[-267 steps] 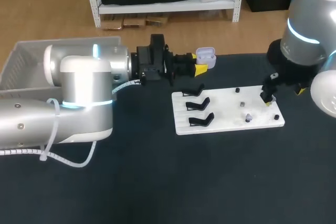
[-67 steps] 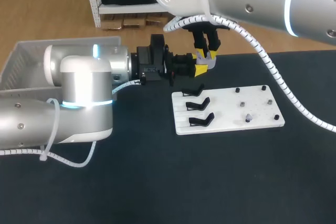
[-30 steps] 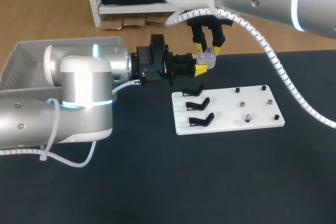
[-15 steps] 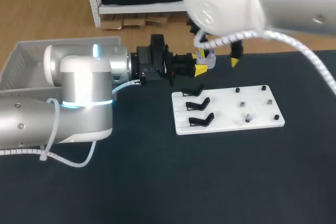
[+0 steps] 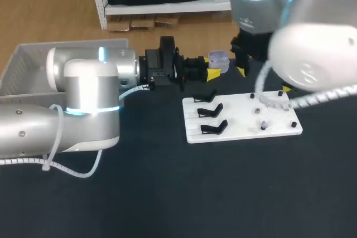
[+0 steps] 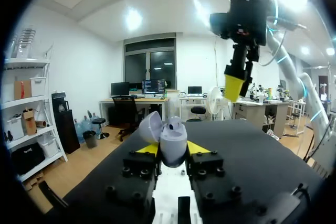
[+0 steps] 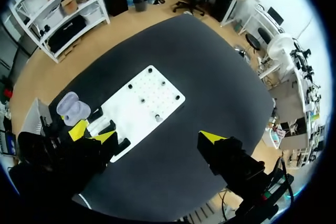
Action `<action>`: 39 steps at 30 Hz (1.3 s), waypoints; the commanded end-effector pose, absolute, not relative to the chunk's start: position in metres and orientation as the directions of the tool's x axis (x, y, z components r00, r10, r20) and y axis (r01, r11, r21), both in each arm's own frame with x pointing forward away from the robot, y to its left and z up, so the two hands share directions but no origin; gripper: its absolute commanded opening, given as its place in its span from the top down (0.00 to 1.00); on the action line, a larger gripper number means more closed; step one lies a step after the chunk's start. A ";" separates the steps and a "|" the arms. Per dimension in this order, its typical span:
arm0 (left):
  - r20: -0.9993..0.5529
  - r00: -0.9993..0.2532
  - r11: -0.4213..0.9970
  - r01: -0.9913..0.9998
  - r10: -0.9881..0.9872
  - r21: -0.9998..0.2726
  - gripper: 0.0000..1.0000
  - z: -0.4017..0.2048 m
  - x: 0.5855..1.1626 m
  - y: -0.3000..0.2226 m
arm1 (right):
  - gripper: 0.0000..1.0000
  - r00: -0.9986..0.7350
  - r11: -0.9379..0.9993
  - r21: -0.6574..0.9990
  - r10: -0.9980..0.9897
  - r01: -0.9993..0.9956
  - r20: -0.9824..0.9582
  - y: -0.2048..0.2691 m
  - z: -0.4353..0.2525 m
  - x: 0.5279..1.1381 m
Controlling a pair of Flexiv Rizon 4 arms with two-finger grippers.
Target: Pick up each earbud case from the left stands, insert the matching earbuds, close the lid, and place the case in the box.
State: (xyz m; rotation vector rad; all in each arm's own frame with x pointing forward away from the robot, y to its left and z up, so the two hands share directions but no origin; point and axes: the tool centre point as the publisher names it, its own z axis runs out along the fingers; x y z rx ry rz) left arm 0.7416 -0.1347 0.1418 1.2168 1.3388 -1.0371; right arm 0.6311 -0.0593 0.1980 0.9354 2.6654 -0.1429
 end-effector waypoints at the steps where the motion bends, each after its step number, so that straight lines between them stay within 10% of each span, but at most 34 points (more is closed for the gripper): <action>1: -0.993 0.021 0.128 0.991 0.119 0.037 1.00 0.140 0.741 -0.135 | 0.00 -0.722 0.804 0.310 0.593 0.507 -0.357 -0.071 0.197 0.618; 39: -0.993 0.021 0.128 0.991 0.119 0.037 1.00 0.140 0.741 -0.135 | 0.00 -0.835 0.917 0.237 0.392 0.321 -0.385 -0.086 0.050 0.613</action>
